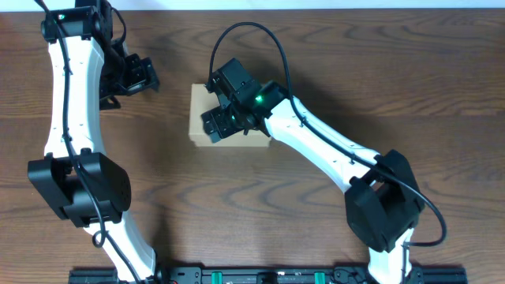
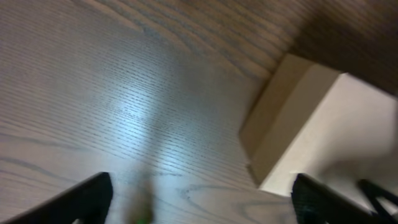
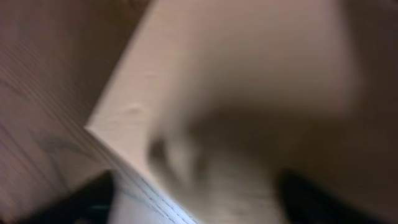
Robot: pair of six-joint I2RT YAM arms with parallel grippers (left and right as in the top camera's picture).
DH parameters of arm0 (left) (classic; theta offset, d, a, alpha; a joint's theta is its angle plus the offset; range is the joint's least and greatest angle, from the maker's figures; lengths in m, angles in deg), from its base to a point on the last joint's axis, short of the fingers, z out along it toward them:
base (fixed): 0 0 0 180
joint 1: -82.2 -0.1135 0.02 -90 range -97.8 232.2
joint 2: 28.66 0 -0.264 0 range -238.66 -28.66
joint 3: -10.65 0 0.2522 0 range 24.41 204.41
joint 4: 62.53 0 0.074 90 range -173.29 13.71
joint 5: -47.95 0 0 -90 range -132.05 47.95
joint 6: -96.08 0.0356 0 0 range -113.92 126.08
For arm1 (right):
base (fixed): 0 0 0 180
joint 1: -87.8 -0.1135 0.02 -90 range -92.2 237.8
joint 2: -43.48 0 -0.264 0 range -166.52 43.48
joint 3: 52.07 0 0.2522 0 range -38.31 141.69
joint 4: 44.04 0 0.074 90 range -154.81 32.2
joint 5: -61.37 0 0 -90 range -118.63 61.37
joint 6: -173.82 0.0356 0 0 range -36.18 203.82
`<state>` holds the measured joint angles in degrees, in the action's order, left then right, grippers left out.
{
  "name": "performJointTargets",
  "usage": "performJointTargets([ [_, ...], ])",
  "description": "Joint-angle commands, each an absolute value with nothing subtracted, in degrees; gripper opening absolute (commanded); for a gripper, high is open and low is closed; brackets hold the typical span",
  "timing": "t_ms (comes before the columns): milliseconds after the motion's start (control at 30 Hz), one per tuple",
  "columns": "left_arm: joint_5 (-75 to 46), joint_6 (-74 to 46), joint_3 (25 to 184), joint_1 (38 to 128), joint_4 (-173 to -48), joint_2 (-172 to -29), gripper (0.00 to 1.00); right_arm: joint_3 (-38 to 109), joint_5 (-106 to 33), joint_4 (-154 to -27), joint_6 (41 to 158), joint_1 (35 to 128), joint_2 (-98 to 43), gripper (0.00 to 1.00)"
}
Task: Pack container
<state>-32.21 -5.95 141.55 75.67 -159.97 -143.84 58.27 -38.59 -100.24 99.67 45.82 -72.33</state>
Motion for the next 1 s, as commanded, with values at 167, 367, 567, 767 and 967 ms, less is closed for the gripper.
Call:
performJointTargets([
  [167, -32.0, -5.7, 146.4, 75.8, -162.5, -142.8, 0.95, 63.0, -40.7, -100.3, 97.1, 46.5, -66.5, 0.99],
  [367, -32.2, -2.6, 150.2, 75.7, -165.9, -141.1, 0.95, 63.4, -39.2, -106.5, 90.4, 47.0, -59.7, 0.99],
  [567, -33.3, -1.6, 150.0, 74.4, -170.3, -135.7, 0.95, 59.8, -31.1, -115.9, 83.3, 47.4, -48.7, 0.99],
  [767, -33.3, -0.9, 141.7, 74.3, -168.2, -125.3, 0.95, 43.9, -30.4, -112.3, 82.9, 49.2, -33.2, 0.99],
  [967, -33.0, -0.5, 120.8, 74.3, -160.8, -108.9, 0.95, 27.0, -31.3, -108.1, 83.2, 50.1, -14.3, 0.99],
])
